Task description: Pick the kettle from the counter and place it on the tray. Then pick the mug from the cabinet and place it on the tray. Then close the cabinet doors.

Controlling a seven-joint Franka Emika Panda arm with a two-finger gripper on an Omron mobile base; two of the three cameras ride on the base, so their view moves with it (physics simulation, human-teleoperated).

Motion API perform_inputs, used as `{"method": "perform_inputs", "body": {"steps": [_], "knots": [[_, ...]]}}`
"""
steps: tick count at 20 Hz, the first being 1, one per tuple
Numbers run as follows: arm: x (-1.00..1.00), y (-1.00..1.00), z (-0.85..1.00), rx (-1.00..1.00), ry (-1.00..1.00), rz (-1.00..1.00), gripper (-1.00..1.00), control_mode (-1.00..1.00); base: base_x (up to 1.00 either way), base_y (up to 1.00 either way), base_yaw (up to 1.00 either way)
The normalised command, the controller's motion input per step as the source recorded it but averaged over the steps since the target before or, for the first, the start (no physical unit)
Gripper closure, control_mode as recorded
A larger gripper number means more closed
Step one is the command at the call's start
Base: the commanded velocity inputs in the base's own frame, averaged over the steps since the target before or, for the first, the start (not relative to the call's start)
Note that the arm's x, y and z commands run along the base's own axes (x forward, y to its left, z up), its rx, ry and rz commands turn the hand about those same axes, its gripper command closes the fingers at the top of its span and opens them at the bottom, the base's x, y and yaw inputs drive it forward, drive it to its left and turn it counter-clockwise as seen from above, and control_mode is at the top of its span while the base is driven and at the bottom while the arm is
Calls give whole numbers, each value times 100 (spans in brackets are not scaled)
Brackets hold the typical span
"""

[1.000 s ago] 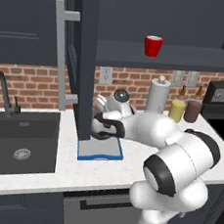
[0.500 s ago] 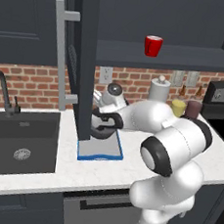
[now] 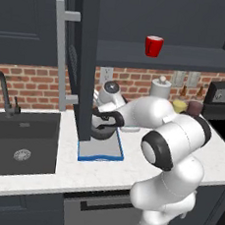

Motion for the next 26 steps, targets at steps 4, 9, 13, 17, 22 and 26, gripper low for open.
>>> {"method": "perform_inputs", "body": {"steps": [4, 9, 13, 17, 22, 26], "knots": [[6, -13, -26, -2, 0, 0, -100, -100, 0, 0, 0], [1, -12, -2, 0, -1, 0, -100, -100, 0, 0, 0], [0, -4, 0, -1, 0, 0, -100, -100, 0, 0, 0], [-7, 0, 2, 0, 0, 0, -100, -100, 0, 0, 0], [-23, 0, 8, 0, 0, 1, -100, -100, 0, 0, 0], [-44, 5, 16, 0, -4, 8, -100, -100, 0, 0, 0]]}}
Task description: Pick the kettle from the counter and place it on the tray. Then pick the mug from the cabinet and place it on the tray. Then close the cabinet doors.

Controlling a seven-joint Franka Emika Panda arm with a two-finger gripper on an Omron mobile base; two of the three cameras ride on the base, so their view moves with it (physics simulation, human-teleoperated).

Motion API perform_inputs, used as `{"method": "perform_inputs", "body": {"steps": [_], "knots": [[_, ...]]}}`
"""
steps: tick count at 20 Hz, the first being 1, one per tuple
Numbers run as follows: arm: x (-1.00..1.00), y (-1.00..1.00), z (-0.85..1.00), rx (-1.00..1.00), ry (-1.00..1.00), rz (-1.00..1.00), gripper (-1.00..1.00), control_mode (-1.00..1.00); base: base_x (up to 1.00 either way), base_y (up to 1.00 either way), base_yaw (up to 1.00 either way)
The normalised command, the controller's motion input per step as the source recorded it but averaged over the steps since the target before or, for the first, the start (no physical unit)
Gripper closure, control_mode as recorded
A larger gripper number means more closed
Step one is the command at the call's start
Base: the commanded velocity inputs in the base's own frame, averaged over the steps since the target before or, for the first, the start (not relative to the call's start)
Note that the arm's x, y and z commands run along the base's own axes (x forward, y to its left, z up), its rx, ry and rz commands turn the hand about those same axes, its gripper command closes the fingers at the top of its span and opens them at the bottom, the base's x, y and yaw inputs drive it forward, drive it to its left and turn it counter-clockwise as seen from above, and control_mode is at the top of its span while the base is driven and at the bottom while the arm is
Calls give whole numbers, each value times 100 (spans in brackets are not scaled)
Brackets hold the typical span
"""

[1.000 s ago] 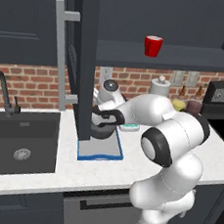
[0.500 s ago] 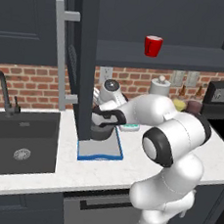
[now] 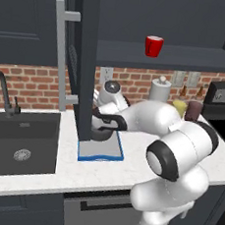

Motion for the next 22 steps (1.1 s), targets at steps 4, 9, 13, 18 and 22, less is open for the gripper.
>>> {"method": "perform_inputs", "body": {"steps": [4, 9, 13, 18, 22], "knots": [[-44, 0, 30, 0, -10, 11, -100, -100, 0, 0, 0], [-50, 0, 30, 0, -2, 8, -100, -100, 0, 0, 0], [-54, -9, 36, 0, -1, 17, -100, -100, 0, 0, 0], [-44, -21, 38, -7, 0, 32, -100, -100, 0, 0, 0], [-19, -20, 57, -7, 0, 30, -100, -100, 0, 0, 0]]}}
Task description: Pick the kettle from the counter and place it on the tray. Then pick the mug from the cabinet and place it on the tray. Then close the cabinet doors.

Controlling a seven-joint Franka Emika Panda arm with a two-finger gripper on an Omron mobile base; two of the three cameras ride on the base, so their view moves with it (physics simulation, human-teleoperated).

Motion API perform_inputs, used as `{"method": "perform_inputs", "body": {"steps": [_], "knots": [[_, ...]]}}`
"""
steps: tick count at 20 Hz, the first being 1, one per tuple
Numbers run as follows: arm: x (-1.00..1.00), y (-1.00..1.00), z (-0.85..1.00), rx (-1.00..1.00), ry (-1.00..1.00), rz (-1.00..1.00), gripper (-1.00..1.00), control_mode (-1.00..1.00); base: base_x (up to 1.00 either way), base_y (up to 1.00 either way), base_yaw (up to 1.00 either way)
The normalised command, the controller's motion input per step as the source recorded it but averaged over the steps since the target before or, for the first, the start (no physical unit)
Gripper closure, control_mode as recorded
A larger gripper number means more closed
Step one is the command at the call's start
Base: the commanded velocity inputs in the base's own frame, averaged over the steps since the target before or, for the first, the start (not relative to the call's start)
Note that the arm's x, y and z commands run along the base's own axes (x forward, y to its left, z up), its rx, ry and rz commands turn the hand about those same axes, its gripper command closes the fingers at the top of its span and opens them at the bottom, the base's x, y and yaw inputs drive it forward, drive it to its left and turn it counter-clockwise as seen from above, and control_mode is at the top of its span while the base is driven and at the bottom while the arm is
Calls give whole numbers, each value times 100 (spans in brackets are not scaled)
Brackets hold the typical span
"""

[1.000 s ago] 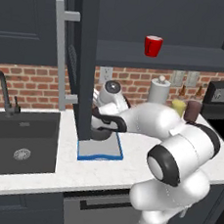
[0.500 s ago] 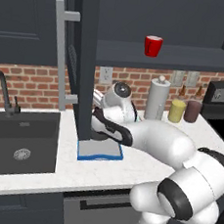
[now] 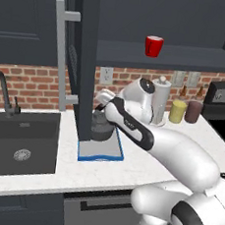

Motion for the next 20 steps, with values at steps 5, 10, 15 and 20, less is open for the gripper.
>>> {"method": "perform_inputs", "body": {"steps": [5, 10, 15, 20], "knots": [[-35, -23, 66, -6, 0, 22, -100, -100, 0, 0, 0], [-35, -28, 62, -8, 0, 8, -100, -100, 0, 0, 0], [-37, -34, 54, -2, 0, -3, -100, -100, 0, 0, 0], [-36, -27, 52, -5, 0, 0, -100, -100, 0, 0, 0]]}}
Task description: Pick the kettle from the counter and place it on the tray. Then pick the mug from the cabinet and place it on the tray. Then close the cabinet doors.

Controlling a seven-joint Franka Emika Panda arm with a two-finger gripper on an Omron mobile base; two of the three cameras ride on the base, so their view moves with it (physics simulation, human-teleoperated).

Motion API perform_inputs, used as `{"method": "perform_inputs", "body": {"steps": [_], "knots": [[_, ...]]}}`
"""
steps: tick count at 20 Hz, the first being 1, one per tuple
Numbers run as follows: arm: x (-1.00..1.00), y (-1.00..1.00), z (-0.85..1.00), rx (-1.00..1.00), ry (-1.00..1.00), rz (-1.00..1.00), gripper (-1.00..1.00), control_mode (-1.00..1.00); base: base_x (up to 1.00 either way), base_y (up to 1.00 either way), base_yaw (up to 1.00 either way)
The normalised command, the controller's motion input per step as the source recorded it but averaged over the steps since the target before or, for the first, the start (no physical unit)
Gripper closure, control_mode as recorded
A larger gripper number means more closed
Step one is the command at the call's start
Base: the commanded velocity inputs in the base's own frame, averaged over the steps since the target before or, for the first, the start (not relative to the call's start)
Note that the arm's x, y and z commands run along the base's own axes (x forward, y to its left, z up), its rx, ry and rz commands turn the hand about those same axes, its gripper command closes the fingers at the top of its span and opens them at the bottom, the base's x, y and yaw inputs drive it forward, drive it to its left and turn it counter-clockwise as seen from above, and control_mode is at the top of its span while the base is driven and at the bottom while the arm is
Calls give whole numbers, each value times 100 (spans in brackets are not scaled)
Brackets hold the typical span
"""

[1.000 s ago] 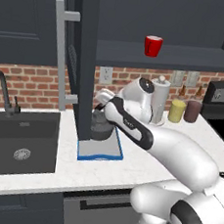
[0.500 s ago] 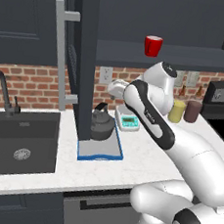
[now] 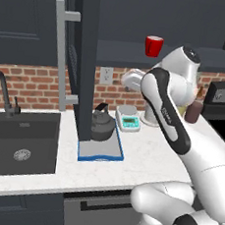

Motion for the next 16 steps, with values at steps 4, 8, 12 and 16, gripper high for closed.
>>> {"method": "perform_inputs", "body": {"steps": [4, 8, 12, 16], "knots": [[-9, -30, 49, -10, 0, 0, -100, -100, 0, 0, 0], [0, -31, 43, -17, -3, -8, -100, -100, 0, 0, 0], [24, -29, 34, -15, -2, -18, -100, -100, 0, 0, 0], [30, -20, 33, -8, -8, -25, -100, -100, 0, 0, 0]]}}
